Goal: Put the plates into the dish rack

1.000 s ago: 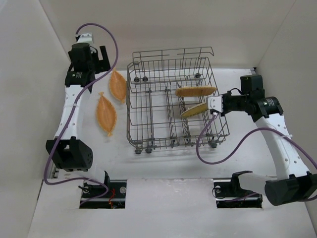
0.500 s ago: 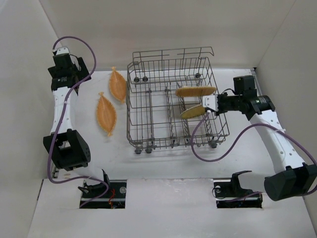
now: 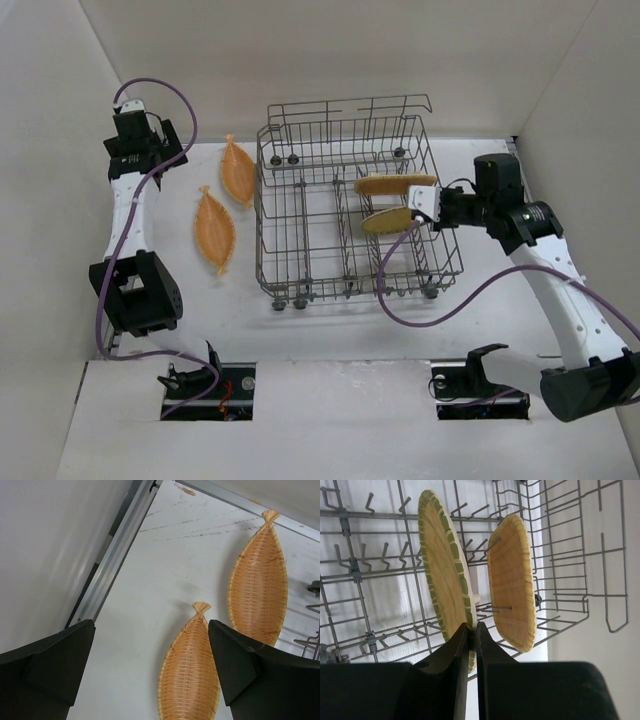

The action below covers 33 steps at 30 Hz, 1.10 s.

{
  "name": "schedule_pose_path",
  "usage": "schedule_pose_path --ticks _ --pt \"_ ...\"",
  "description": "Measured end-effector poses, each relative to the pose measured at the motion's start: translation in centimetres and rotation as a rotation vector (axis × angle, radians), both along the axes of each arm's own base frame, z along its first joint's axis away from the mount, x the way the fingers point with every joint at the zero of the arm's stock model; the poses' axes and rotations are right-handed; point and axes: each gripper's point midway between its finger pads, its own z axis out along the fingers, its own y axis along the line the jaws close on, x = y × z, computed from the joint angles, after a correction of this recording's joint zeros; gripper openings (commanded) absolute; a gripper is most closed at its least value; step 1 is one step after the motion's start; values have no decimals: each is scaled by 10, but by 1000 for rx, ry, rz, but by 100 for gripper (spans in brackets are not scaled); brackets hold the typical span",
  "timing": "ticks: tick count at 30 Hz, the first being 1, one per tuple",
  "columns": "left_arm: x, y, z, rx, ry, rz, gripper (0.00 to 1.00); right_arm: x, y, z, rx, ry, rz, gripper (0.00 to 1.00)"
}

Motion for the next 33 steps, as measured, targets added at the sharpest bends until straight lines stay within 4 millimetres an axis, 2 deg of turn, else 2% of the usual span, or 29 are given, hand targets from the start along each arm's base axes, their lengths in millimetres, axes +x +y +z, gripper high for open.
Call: schedule_pose_path --ticks 6,13,18,20,21,24,26,27,33 --pt "8 -3 -13 -8 23 -11 100 -12 6 8 21 -13 4 0" --pt "14 -4 -15 -10 21 -18 100 -16 1 -29 -19 54 -21 0" --pt "16 -4 -11 -8 11 -20 100 -15 -2 -42 -37 69 -34 2" --pt "16 -3 -11 -8 10 -20 100 -14 -3 -45 -39 70 -37 17" --pt "16 -3 -12 -9 11 -20 100 -14 -3 -48 -41 76 -39 28" --pt "17 -3 -14 -10 16 -20 100 -13 -2 -54 -43 91 -43 72" --pt "17 -3 -17 -11 21 -20 100 -12 -2 -58 -43 93 -42 92" --pt "18 -3 -17 -11 22 -20 100 -12 -2 -58 -41 91 -39 96" --pt "18 -3 -22 -12 29 -20 100 -11 3 -43 1 6 -25 100"
